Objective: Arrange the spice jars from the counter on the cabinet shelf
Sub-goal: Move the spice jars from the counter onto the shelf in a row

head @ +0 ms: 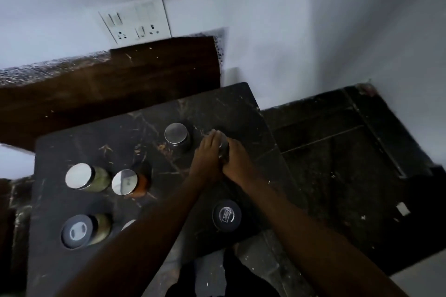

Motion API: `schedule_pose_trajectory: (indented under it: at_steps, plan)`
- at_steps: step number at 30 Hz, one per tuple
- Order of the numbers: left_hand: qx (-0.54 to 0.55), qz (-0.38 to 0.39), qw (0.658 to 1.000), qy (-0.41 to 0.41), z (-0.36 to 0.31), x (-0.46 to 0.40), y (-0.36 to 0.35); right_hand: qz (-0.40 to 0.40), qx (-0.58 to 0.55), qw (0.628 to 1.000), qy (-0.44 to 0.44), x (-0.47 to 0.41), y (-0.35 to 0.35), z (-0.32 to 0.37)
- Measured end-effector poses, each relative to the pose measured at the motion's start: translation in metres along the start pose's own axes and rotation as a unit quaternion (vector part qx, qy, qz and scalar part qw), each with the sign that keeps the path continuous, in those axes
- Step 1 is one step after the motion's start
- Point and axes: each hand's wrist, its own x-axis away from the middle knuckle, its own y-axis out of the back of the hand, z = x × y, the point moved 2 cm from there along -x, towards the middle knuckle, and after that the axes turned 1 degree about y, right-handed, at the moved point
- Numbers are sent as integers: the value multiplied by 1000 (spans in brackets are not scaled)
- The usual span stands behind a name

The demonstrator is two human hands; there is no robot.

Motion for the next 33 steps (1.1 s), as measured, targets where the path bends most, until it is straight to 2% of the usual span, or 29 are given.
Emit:
schedule_pose_trajectory:
  at_steps: [4,8,13,17,20,23,26,30,33]
  plan:
    - [-43,23,998,38,9,-20,-10,-5,5,999,-35,-16,-14,-11]
    - [-83,-42,994,51,10,-36,-13,7,3,998,-55,-26,-26,-18]
    - [-62,-3,996,60,8,-40,-18,-3,-26,999,-41,-26,-30,-22]
    - [-12,14,1000,22,8,-40,7,-4,-39,999,-4,-27,-16,-18]
    - [42,-9,998,-54,8,-37,37,-14,-79,996,28,-23,3,-12]
    - [128,-61,984,-110,5,-30,73,-26,-110,991,71,-19,25,9]
    - [187,-115,966,-133,2,-20,109,-68,-130,981,130,-15,48,41]
    - [315,-175,920,-154,-10,-5,161,-142,-163,958,189,-1,84,91]
    - [345,-237,889,-184,-32,10,213,-204,-165,940,219,8,115,135]
